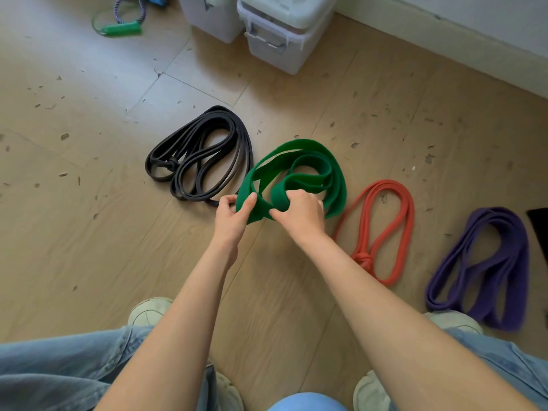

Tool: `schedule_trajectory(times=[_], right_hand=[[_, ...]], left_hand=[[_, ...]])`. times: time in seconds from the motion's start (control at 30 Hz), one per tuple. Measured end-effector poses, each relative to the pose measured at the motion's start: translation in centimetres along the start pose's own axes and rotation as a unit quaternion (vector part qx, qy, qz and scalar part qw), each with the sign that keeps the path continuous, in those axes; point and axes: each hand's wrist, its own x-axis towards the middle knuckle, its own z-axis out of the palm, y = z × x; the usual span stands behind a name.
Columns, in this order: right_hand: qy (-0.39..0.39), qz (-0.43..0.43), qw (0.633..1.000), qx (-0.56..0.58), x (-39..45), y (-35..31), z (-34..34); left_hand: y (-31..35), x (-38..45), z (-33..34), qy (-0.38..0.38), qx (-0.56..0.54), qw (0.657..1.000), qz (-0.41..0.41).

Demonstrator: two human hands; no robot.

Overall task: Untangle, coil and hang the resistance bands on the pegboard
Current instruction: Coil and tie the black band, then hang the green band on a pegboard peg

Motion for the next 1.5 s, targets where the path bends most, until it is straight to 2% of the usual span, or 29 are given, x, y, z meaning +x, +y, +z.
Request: schedule_trajectory(times=[0.07,0.17,0.23,0.3,0.4,0.47,0.57,0.67,0.73,0.77,0.83,0.9,0.97,1.07,1.13,1.23,1.3,1.43,1.5], right_hand=[[-0.025,-0.015,1.000,0.006,0.0,0.0,-0.1],[-0.087,-0.040,0.992,0.085,0.2,0.0,-0.6],[-0.106,-0.032,0.987,0.113,0.2,0.0,-1.1],[-0.091,-0.012,0.992,0.088,-0.1,0.4,-1.6],[-0.051,-0.017,0.998,-0.026,-0.9,2.1,-2.8],[-0.020,-0.034,0.996,-0.080,-1.0,3.2,-3.8],[0.008,-0.060,0.990,-0.131,-0.3,4.2,-6.0],[0.045,-0.060,0.993,-0.095,0.6,4.4,-8.4],[0.035,-0.075,0.992,-0.091,1.0,4.3,-9.7],[0.007,-0.100,0.988,-0.121,1.1,4.3,-10.2],[-0.070,-0.177,0.955,-0.228,1.2,4.2,-11.0],[-0.121,-0.264,0.891,-0.350,1.6,3.8,-11.8],[-0.146,-0.356,0.824,-0.416,2.8,3.4,-12.5],[-0.121,-0.488,0.748,-0.433,5.2,2.0,-14.1],[-0.084,-0.537,0.719,-0.433,6.7,0.4,-16.4],[-0.116,-0.550,0.740,-0.370,7.3,-1.9,-22.1],[-0.122,-0.527,0.761,-0.357,7.1,-3.7,-26.8],[-0.116,-0.476,0.802,-0.341,5.4,-8.0,-36.2],[-0.096,-0.468,0.825,-0.304,4.0,-10.8,-40.9]], left_hand=[[-0.1,0.0,0.1,-0.014,0.003,1.000,-0.023],[0.1,-0.1,0.5,-0.043,0.003,0.998,-0.051],[0.4,0.0,0.5,-0.020,-0.028,0.998,-0.058],[0.7,0.1,0.3,0.026,-0.036,0.998,-0.051],[1.5,0.6,0.3,0.070,0.023,0.997,-0.012],[2.8,0.8,0.6,0.056,0.029,0.998,0.000],[5.2,0.9,0.6,0.043,-0.042,0.998,-0.008],[7.0,1.0,0.4,0.050,-0.065,0.997,-0.002],[7.7,0.7,0.7,0.057,-0.073,0.996,-0.001],[7.9,0.4,1.0,0.061,-0.076,0.995,-0.002],[8.4,0.3,1.6,0.075,-0.093,0.993,-0.012],[9.3,0.8,2.2,0.095,-0.115,0.989,-0.022],[10.4,1.7,3.0,0.103,-0.118,0.987,-0.022],[13.2,2.9,5.1,0.102,-0.048,0.994,0.013],[16.3,2.8,6.6,0.083,-0.026,0.995,0.049],[22.2,1.0,7.8,0.006,-0.077,0.997,0.025],[26.9,-1.3,8.0,-0.063,-0.139,0.988,-0.004],[36.9,-7.4,8.1,-0.204,-0.251,0.945,-0.039],[41.5,-10.9,8.7,-0.228,-0.316,0.921,-0.035]])
